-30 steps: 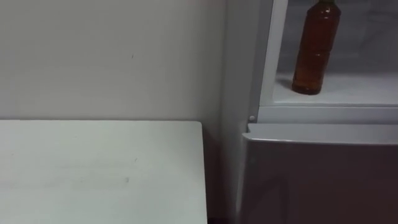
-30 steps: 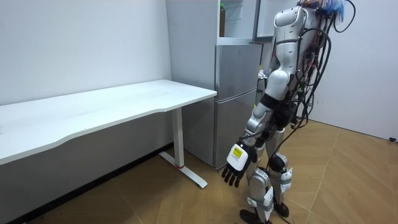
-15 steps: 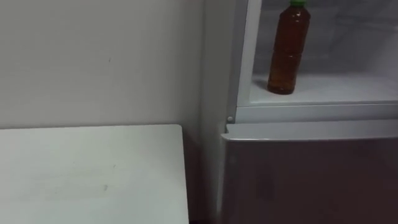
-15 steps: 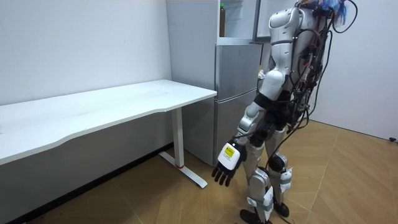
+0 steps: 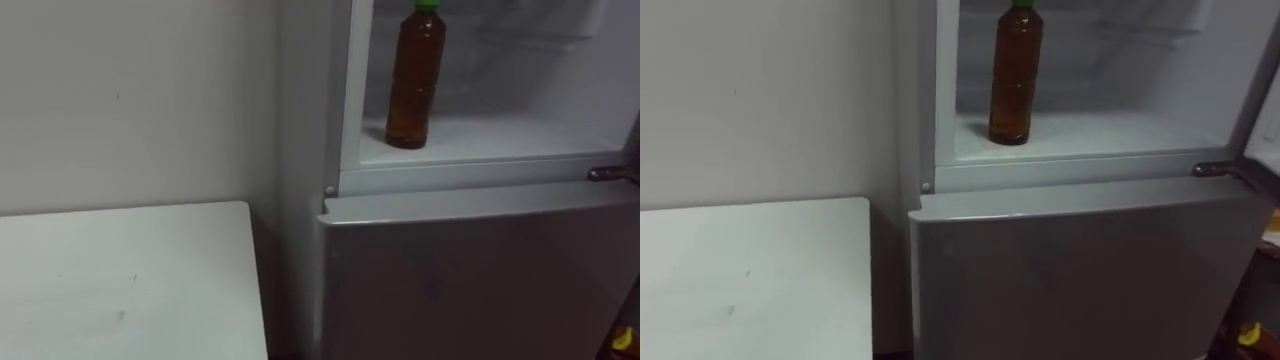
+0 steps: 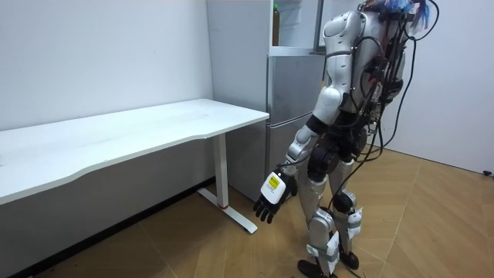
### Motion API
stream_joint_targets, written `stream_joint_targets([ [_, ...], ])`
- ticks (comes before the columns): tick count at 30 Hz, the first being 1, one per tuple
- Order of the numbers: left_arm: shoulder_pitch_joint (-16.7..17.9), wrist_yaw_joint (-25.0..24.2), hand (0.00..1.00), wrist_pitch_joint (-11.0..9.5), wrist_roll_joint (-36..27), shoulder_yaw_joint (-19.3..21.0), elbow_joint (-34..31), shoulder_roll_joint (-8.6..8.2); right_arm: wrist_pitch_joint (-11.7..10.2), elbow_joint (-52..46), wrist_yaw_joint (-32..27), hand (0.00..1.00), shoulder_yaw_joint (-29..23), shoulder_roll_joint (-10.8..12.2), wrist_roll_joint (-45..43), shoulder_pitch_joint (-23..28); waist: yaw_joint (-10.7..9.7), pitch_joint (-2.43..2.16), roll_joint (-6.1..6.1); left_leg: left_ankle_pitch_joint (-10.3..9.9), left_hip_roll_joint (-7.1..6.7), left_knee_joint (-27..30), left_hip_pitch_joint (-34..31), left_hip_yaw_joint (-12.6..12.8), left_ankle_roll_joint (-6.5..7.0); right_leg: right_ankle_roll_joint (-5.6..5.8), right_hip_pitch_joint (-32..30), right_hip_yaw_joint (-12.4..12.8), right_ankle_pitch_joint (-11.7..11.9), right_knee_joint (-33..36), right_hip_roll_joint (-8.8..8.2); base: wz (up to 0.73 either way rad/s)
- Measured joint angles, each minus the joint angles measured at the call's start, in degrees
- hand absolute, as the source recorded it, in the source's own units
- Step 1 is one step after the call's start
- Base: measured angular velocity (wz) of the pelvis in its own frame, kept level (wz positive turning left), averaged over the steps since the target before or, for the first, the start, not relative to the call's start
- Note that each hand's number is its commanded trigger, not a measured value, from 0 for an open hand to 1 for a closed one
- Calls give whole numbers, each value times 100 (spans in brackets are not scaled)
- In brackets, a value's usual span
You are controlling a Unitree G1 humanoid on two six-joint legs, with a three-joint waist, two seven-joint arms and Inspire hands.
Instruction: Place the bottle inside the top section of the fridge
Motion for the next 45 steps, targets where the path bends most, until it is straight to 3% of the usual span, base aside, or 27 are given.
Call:
stream_joint_targets([
  [3,-13,9,0,-22,17,-4,-10,2,-176,-714,-426,0,-10,2,33,-11,-3,2,19,-1,2,-2,-65,21,1,1,-81,3,0,54,-2,-3],
  [11,96,7,0,-119,64,-3,-208,-24,-592,-2348,-1140,0,-630,-12,34,-314,-184,15,49,0,10,-35,-95,-13,0,1,-89,0,3,79,7,2],
  [16,97,75,0,-139,87,-3,-152,-42,-775,-3159,-1564,0,-676,-70,-141,-435,-281,34,84,0,12,-25,-100,-6,-1,-1,-99,-3,5,86,8,0],
  [20,95,78,0,-279,196,5,-104,-44,-966,-3792,-1689,0,-677,-124,-364,-435,-277,37,128,1,17,-2,-168,7,1,-1,-191,2,5,154,6,0],
  [26,144,125,0,-369,189,7,-96,-144,-1098,-4630,-1761,0,-678,-128,-540,-416,-285,-3,213,7,21,6,-252,29,-2,-3,-294,8,6,182,7,-2],
  [29,172,244,0,-461,196,7,-96,-166,-1208,-4991,-1765,0,-678,-131,-567,-440,-280,-4,218,10,30,6,-257,30,-8,-11,-293,-1,11,167,15,0],
  [45,130,544,0,-673,179,-6,604,-246,-1214,-5527,-1756,0,-673,-329,-1249,-500,-277,11,218,9,33,-1,-203,35,-11,-14,-234,2,13,158,17,0],
])
